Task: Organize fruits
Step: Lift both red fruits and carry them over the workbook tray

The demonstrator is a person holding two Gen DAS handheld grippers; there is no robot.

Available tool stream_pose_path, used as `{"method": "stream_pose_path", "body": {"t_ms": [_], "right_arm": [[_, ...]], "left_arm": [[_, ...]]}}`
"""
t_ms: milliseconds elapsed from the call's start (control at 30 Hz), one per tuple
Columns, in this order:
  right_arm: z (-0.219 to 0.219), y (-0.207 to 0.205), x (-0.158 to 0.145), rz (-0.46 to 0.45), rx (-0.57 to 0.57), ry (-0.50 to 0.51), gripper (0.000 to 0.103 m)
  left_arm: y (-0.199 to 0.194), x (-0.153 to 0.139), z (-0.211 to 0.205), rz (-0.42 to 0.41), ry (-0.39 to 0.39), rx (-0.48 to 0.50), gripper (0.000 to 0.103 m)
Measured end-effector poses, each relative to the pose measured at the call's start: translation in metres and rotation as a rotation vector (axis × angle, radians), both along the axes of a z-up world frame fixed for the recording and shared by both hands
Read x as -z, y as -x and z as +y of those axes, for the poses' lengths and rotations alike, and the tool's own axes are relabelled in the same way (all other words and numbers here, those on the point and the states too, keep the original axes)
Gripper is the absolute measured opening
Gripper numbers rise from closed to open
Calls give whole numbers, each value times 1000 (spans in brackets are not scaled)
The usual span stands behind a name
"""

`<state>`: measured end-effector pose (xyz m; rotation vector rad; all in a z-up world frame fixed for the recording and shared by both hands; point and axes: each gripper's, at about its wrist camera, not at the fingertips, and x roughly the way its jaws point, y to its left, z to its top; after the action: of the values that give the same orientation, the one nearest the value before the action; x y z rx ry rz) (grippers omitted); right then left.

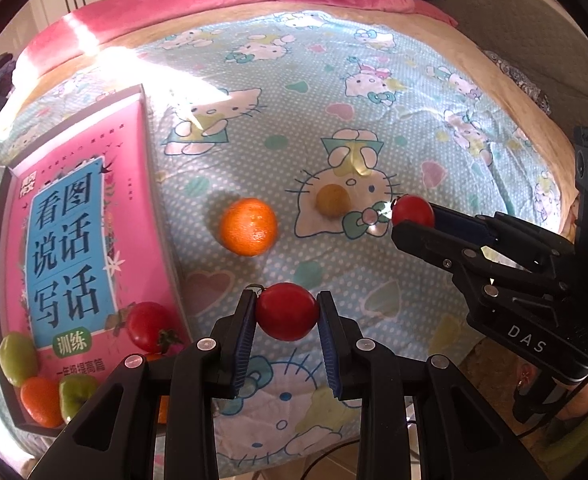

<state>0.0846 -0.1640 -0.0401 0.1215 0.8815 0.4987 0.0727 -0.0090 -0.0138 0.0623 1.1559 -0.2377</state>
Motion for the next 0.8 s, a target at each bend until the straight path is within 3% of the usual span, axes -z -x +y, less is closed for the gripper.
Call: {"method": "stream_pose_path", "body": {"t_ms": [300, 800], "right_arm": [[11, 10, -11, -33, -25, -10, 30], [68, 39, -37, -72, -133, -47, 31]], "left_arm": [[10, -13, 27, -30, 21, -59, 31], [24, -39, 118, -98, 64, -259, 31]]}}
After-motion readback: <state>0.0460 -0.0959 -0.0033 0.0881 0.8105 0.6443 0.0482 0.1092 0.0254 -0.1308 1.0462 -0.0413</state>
